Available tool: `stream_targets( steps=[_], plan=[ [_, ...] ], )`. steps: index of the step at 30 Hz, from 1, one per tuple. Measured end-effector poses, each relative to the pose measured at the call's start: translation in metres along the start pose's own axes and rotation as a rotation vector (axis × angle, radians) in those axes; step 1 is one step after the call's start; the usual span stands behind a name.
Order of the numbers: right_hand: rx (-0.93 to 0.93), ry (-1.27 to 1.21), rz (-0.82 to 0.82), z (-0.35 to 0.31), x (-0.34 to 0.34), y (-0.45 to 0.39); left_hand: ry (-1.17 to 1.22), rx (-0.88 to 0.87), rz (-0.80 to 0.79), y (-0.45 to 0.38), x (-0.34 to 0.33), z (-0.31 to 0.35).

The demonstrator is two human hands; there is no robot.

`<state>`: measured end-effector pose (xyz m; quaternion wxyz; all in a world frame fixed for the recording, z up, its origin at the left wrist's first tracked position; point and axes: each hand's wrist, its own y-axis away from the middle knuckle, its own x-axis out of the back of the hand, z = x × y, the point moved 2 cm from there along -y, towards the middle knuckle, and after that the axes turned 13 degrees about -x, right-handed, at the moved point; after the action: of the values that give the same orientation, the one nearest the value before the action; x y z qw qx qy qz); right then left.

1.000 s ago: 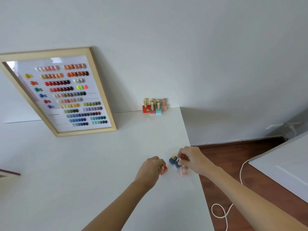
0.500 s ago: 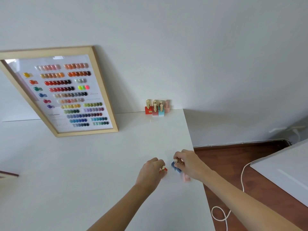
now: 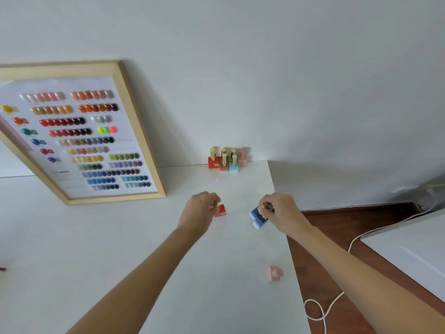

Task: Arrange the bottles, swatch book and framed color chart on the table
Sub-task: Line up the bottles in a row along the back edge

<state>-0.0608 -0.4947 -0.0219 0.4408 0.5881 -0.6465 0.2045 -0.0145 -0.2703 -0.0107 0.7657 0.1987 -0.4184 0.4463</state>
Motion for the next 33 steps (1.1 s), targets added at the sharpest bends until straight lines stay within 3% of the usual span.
stream_targets(
  steps=[13,33],
  plan=[
    [-0.056,-0.061,0.167,-0.023,0.031,-0.116,-0.022,0.037,0.033,-0.11,0.021,-0.051],
    [-0.092,-0.02,0.211,-0.036,0.011,-0.158,-0.023,0.063,0.028,-0.14,0.005,-0.064]
  ],
)
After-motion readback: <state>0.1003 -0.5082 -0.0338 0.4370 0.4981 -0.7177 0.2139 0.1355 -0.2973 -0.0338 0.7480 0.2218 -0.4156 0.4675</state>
